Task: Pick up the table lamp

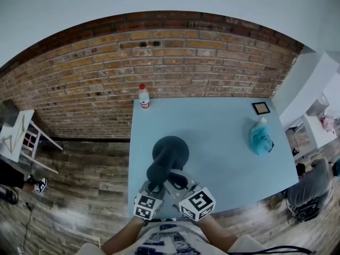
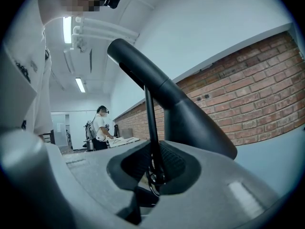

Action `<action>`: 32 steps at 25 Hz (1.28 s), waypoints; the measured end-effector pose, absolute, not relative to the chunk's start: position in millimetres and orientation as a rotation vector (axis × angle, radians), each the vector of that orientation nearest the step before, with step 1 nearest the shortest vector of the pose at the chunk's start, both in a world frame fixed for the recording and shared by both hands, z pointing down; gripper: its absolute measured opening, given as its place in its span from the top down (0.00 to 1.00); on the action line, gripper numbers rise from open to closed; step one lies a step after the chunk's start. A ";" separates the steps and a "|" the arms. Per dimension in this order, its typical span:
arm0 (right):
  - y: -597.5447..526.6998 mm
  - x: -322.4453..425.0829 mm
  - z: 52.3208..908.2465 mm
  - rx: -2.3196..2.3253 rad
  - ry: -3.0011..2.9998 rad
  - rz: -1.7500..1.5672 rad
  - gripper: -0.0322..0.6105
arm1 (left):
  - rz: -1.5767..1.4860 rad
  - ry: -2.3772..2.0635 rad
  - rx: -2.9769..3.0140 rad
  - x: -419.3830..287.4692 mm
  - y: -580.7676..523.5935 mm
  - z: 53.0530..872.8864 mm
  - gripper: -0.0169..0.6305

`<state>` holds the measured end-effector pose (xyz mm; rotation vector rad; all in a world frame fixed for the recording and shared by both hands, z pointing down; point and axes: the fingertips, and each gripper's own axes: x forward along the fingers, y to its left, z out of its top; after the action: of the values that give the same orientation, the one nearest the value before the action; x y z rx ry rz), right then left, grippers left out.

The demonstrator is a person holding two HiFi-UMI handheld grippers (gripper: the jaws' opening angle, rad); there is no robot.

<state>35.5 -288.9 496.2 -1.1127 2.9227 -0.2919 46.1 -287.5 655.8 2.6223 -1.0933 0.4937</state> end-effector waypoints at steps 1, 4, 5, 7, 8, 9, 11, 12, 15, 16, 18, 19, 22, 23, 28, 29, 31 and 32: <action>-288.8 35.5 496.0 -1.110 2.923 -0.287 0.88 | 0.484 -1.098 2.622 45.5 -288.0 657.0 0.87; -288.4 36.0 495.4 -1.094 2.927 -0.275 0.88 | 0.473 -1.102 2.620 45.8 -288.2 656.5 0.87; -288.5 36.4 495.2 -1.088 2.929 -0.275 0.88 | 0.469 -1.102 2.624 46.4 -288.7 655.5 0.87; -288.4 36.9 495.3 -1.084 2.935 -0.275 0.88 | 0.466 -1.102 2.633 47.1 -289.6 653.9 0.87; -288.2 36.9 495.4 -1.083 2.938 -0.275 0.88 | 0.468 -1.102 2.635 47.2 -289.6 653.8 0.87; -288.0 36.7 495.6 -1.081 2.941 -0.273 0.88 | 0.471 -1.102 2.636 47.0 -289.3 654.2 0.87; -287.7 36.2 495.9 -1.077 2.948 -0.268 0.89 | 0.475 -1.104 2.638 46.4 -288.9 655.5 0.87; -288.0 36.3 495.7 -1.075 2.950 -0.266 0.89 | 0.474 -1.106 2.641 46.4 -289.4 655.5 0.87; -288.1 37.4 494.5 -1.072 2.951 -0.269 0.89 | 0.478 -1.103 2.642 46.8 -289.6 654.7 0.87; -288.1 37.6 494.0 -1.072 2.951 -0.270 0.89 | 0.486 -1.100 2.640 46.5 -289.0 654.9 0.87; -288.6 38.6 492.3 -1.072 2.949 -0.269 0.89 | 0.504 -1.093 2.639 45.6 -288.1 655.1 0.87; -289.4 39.5 490.9 -1.073 2.946 -0.267 0.89 | 0.510 -1.089 2.644 46.0 -288.5 652.6 0.87; -293.0 43.8 485.0 -1.080 2.931 -0.261 0.89 | 0.495 -1.093 2.675 48.7 -293.9 641.5 0.87; -294.3 45.0 482.8 -1.080 2.929 -0.255 0.89 | 0.493 -1.095 2.679 49.1 -295.7 639.2 0.87; -304.1 45.1 470.0 -1.073 2.935 -0.214 0.89 | 0.484 -1.113 2.677 49.6 -307.0 627.0 0.87; -306.3 44.9 467.5 -1.073 2.938 -0.204 0.89 | 0.470 -1.122 2.678 50.0 -310.5 625.1 0.87; -309.4 44.4 462.6 -1.067 2.947 -0.182 0.89 | 0.449 -1.127 2.683 51.4 -315.1 620.5 0.87; -310.5 44.1 459.8 -1.062 2.953 -0.169 0.89 | 0.445 -1.125 2.686 52.3 -316.7 617.7 0.87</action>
<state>44.1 -310.5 459.8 -1.0625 2.9530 -0.1690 52.3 -316.7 617.7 2.6860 -1.1246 0.4449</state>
